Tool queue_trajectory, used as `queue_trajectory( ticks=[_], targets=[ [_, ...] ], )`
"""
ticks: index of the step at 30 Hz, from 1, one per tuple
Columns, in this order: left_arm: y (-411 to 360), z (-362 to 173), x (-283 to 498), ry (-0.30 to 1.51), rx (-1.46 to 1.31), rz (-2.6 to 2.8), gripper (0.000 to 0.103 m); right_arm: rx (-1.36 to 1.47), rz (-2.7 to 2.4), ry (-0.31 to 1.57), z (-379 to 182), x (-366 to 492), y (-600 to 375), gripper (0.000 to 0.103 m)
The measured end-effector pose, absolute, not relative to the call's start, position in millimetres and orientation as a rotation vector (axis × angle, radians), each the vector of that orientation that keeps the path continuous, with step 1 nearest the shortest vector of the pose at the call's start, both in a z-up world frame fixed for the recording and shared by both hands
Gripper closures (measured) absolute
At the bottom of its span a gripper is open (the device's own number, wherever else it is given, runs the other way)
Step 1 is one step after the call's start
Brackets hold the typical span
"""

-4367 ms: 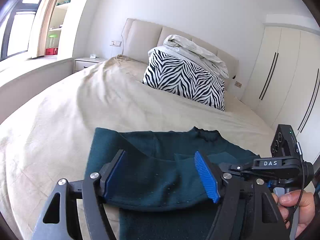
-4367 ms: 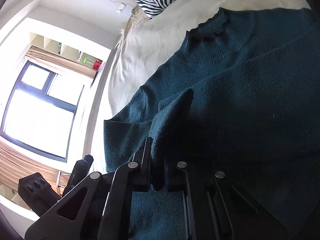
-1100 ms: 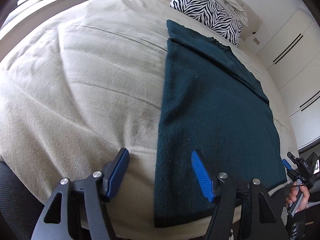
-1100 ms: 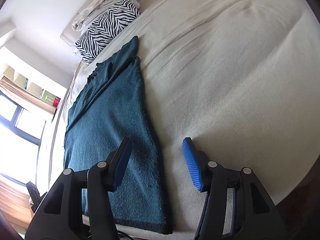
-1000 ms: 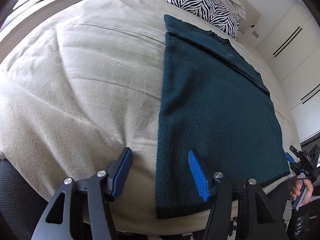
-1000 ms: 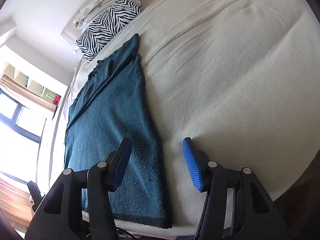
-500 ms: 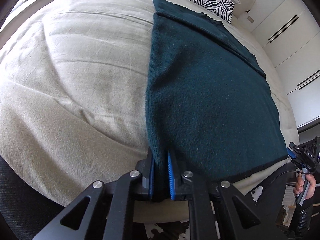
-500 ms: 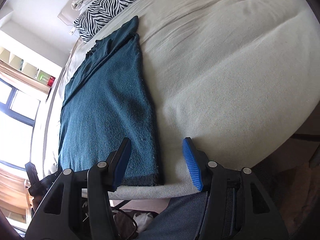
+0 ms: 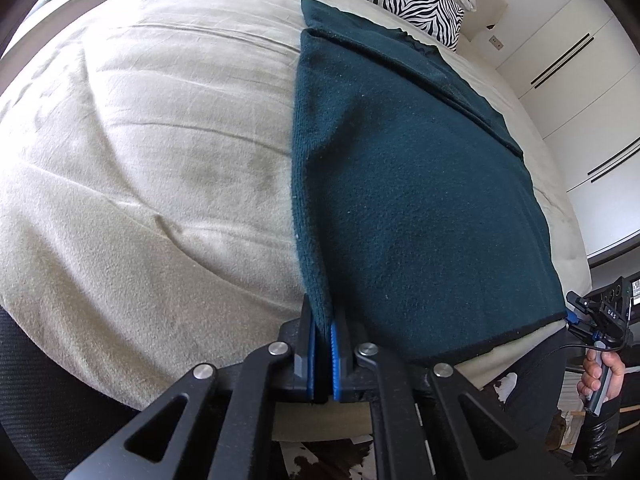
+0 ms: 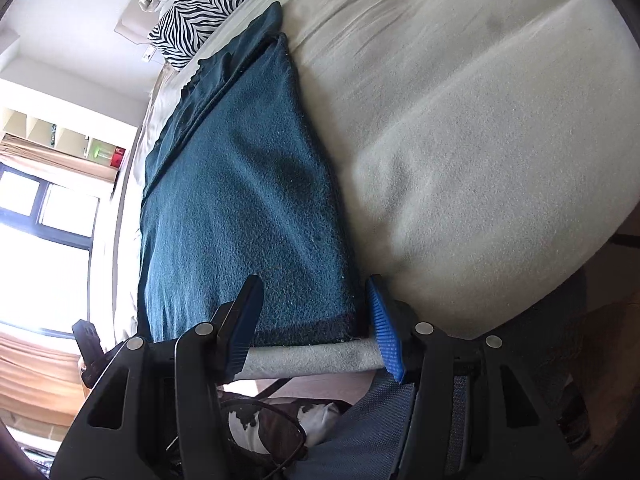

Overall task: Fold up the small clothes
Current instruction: 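Grasp the hem with both tools and fold it toward the collar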

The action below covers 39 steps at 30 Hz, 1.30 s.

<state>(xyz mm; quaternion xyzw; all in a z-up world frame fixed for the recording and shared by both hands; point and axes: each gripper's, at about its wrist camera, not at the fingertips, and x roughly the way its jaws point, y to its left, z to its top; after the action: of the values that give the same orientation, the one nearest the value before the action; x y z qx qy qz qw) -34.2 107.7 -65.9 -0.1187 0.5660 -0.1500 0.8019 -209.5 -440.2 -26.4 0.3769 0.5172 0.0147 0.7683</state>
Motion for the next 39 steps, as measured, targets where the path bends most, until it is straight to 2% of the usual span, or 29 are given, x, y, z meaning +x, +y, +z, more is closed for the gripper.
queue_trajectory(
  ticks=[1, 4, 10, 18, 28, 39],
  targets=[
    [107.9, -65.3, -34.4, 1.213, -0.256, -0.324, 0.097, 0.815, 0.033, 1.131, -28.2, -209.1, -438.9, 0.075],
    [107.6, -63.2, -34.6, 1.212, -0.261, -0.333, 0.097, 0.794, 0.033, 1.138, -30.2, -207.6, -435.0, 0.095],
    [111.7, -47.9, -33.3, 1.189, -0.363, -0.409, 0.097, 0.795, 0.122, 1.046, -9.2, -194.0, -426.0, 0.096],
    [141.4, -10.4, -7.8, 1.063, -0.66, -0.501, 0.097, 0.895, 0.223, 0.865, 30.4, -142.8, -430.5, 0.096],
    [126.5, 30.0, 80.6, 0.963, -0.698, -0.534, 0.097, 0.871, 0.188, 0.763, 61.4, -53.8, -449.7, 0.096],
    [120.8, 13.8, 201.3, 0.947, -0.802, -0.491, 0.097, 0.846, 0.106, 0.72, 54.9, 73.5, -472.4, 0.096]
  ],
)
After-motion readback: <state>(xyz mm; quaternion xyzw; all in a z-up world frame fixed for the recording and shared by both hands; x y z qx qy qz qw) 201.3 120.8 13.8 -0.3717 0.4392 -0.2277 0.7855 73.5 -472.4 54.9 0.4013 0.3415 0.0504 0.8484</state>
